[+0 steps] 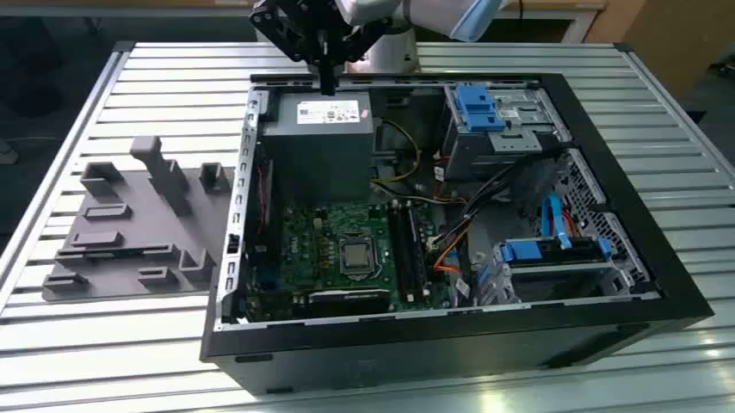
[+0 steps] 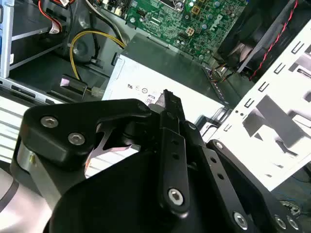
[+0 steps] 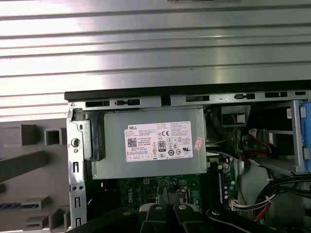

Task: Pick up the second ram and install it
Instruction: 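Reach for the second ram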

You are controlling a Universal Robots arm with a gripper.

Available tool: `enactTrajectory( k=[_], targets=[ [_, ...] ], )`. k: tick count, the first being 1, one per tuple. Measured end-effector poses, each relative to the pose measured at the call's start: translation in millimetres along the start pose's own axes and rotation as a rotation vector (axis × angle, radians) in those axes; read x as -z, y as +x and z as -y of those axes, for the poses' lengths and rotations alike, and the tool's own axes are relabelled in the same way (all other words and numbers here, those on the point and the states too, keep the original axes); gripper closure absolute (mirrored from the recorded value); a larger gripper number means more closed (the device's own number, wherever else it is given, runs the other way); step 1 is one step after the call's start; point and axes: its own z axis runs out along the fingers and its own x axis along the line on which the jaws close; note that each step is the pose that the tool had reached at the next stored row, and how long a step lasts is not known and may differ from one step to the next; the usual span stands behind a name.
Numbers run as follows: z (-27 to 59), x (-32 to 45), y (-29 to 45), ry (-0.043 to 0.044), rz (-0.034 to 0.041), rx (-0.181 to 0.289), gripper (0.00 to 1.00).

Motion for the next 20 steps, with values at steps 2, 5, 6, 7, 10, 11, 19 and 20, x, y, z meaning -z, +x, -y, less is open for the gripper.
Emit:
enactTrajectory(
  k=[2,5,6,7,10,11,19,20],
  targets=[
    [0.0,0.0,0.0,0.0000,0.0000,0.000,0.89],
    [0.0,0.0,0.0,0.0000,0.0000,0.000,0.89],
    [0.0,0.0,0.0,0.0000,0.0001,0.000,0.89],
    [0.0,0.0,0.3,0.0000,0.0000,0.000,0.89],
    [0.1,0.1,1.7,0.0000,0.0000,0.000,0.89],
    [0.2,0.0,2.3,-0.0001,0.0001,0.000,0.89],
    [0.8,0.2,10.5,0.0000,0.0001,0.000,0.89],
    [0.9,0.2,12.0,0.0000,0.0001,0.000,0.89]
  ],
)
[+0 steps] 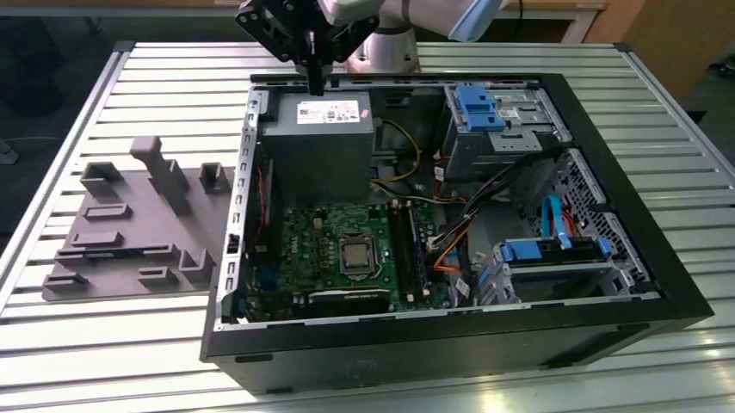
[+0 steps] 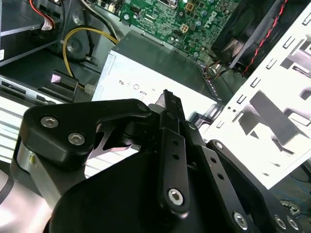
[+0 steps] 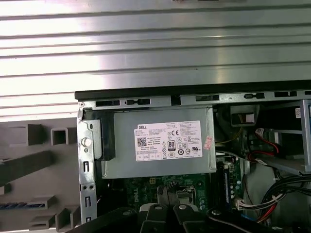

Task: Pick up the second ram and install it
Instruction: 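Reach for the second ram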

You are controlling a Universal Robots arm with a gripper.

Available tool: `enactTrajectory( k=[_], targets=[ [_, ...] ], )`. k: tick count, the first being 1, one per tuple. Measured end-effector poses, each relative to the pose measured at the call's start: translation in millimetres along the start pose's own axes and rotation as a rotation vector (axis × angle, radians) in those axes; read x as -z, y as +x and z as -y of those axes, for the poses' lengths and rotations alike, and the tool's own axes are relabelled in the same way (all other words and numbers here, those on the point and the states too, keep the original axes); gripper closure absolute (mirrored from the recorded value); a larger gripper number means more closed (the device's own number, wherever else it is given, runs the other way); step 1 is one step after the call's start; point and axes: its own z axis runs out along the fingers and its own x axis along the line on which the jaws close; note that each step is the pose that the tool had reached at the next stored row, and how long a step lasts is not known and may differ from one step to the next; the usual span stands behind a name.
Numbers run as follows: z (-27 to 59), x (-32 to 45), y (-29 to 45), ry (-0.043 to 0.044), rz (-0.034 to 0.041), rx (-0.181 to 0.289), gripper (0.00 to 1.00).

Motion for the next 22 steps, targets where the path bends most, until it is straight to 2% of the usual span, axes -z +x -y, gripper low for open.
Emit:
enactTrajectory(
  k=[22],
  targets=[
    [3.4,0.2,45.0,0.0000,0.0000,0.000,0.89]
  ],
)
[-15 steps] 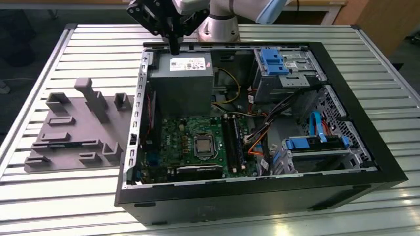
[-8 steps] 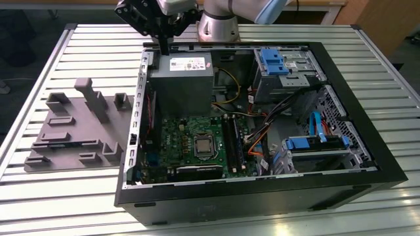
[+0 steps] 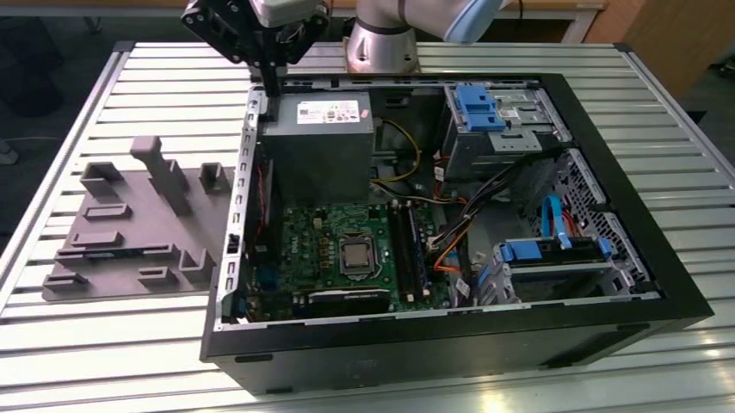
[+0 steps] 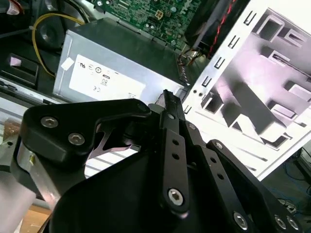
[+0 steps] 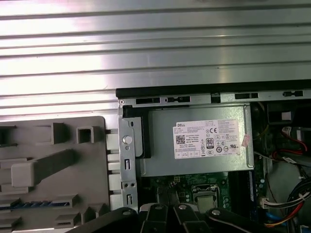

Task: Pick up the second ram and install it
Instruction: 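Reach for the second ram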

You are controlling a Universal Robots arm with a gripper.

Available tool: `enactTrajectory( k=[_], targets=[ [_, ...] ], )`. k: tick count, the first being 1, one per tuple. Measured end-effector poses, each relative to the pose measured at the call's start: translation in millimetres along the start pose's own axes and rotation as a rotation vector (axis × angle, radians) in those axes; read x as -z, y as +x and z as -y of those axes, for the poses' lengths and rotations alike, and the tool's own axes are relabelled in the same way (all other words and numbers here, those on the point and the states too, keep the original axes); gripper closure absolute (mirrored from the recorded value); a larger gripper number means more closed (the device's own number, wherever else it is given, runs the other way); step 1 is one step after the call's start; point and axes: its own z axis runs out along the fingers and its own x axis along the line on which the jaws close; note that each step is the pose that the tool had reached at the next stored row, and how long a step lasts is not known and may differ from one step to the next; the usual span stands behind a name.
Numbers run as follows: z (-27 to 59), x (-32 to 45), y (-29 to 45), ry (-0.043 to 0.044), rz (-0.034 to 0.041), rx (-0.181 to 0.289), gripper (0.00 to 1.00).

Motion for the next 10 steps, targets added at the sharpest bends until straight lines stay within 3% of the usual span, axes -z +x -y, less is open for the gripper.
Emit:
enactTrajectory(
  k=[10],
  targets=[
    [1.2,-0.2,16.2,0.0000,0.0000,0.000,0.89]
  ],
)
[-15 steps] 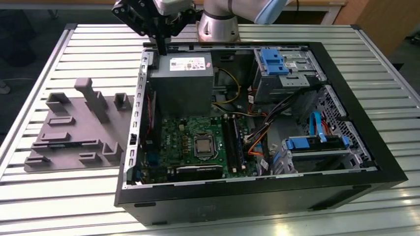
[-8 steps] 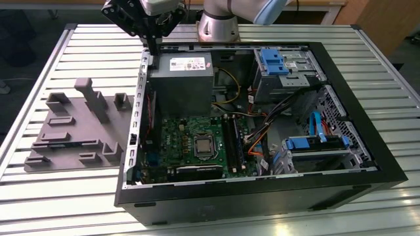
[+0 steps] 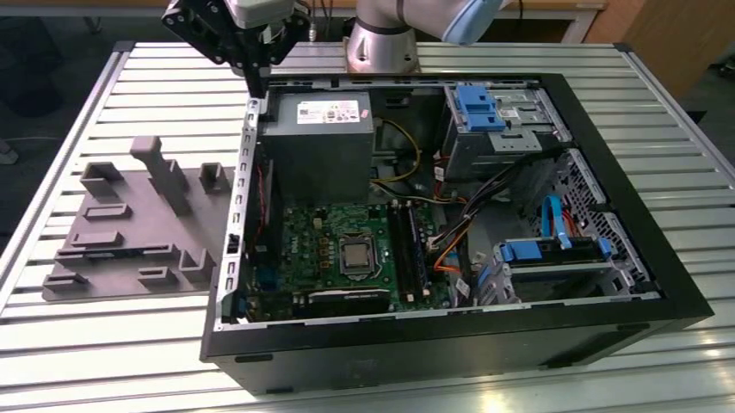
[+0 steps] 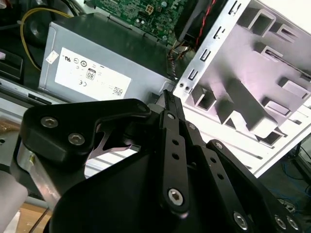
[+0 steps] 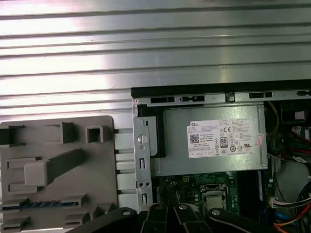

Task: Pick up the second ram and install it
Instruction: 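Reach for the second ram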

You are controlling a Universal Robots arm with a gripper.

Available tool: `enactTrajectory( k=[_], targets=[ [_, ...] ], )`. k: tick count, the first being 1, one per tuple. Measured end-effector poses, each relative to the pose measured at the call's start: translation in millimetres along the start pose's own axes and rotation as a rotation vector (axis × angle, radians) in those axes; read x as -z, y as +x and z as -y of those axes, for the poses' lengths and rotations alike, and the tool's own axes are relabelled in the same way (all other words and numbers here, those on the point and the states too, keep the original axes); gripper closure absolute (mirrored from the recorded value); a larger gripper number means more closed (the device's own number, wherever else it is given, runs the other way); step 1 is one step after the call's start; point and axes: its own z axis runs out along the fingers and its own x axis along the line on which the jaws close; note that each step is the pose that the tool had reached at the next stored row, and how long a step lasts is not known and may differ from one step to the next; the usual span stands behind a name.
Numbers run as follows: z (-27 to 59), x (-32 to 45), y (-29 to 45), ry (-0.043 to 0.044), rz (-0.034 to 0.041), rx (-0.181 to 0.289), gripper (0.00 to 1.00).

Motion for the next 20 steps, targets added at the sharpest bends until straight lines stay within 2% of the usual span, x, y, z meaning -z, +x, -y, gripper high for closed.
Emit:
enactTrajectory(
  k=[20],
  targets=[
    [2.1,-0.8,27.0,0.0000,0.0000,0.000,0.89]
  ],
)
